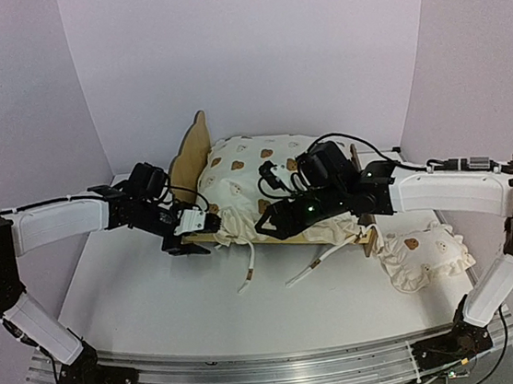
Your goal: Set up the pet bed
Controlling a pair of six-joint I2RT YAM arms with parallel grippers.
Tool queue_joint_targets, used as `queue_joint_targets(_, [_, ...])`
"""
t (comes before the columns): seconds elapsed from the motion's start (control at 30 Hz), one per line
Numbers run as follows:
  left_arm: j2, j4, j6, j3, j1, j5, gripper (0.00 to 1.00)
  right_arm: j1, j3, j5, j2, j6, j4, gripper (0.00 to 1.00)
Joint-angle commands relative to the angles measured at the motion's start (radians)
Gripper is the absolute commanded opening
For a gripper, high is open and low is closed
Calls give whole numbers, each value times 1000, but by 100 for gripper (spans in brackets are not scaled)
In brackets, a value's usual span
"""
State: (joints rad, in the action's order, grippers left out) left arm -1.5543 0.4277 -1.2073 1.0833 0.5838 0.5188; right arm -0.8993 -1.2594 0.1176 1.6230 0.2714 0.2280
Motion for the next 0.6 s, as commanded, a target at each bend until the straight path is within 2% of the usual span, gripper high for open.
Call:
queue_joint_targets(0.0, [-98,78,-29,164,-3,-30,64,-4,18,-20,-26,-2,-49,51])
queue_joint_targets(0.17, [-176,65,-54,237,-9,-92,67,-4,29,-17,-15,0,-60,50])
queue_joint_targets(0.33, [-275,181,-126,289,-8,-140,68,-4,43,-17,-12,4,-71,50])
queue_joint_targets(0.57, [-380,152,-94,357,-6,-204,65,-4,49,38,0,15,-103,49])
